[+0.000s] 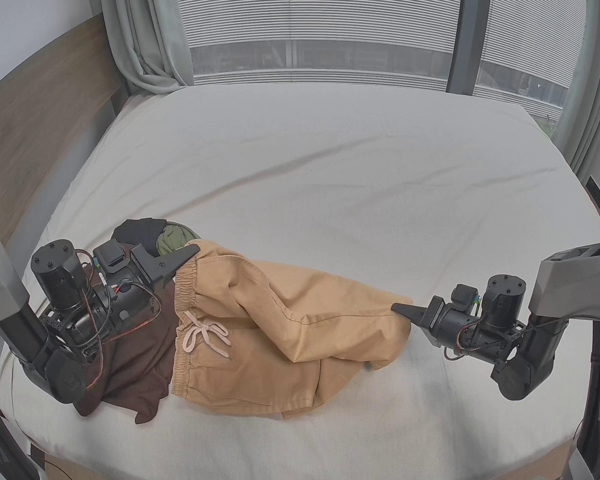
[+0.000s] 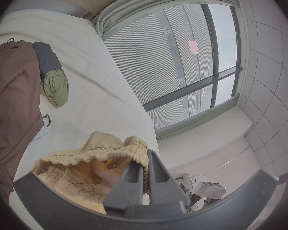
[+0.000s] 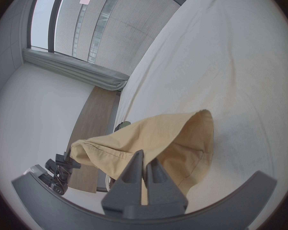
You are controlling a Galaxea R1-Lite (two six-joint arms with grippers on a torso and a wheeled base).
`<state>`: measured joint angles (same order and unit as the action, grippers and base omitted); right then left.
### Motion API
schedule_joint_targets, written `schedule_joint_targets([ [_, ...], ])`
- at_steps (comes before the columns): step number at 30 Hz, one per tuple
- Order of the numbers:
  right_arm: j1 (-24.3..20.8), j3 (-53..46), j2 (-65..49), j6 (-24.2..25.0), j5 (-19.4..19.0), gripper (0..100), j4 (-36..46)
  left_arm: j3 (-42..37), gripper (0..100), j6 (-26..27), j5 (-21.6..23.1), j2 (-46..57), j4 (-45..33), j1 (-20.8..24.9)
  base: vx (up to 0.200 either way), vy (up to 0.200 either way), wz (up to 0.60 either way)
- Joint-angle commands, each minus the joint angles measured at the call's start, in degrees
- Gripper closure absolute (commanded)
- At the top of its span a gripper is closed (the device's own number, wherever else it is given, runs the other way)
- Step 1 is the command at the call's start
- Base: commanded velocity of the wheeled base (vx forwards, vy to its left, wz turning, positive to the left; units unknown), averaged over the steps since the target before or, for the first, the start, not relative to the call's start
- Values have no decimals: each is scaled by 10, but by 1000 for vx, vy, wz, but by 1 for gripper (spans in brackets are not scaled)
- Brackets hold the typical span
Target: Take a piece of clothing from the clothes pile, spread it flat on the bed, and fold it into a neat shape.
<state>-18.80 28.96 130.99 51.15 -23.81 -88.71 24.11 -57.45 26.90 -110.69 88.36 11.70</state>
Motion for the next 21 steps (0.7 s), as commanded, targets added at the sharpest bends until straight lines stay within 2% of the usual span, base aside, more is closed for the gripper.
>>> schedule_joint_targets([
  [1,10,1,-11,3,-6,100,-1,0,100,0,0,-9,1,1,0,0,0],
  [9,-34,2,19,-2,-25,100,1,-1,100,0,0,-10,1,2,0,0,0],
  [10,-36,3,23,-3,-25,0,0,-1,100,0,0,-10,1,2,0,0,0],
  [21,-101,16,58,-5,-19,0,0,0,100,-1,0,-9,1,2,0,0,0],
])
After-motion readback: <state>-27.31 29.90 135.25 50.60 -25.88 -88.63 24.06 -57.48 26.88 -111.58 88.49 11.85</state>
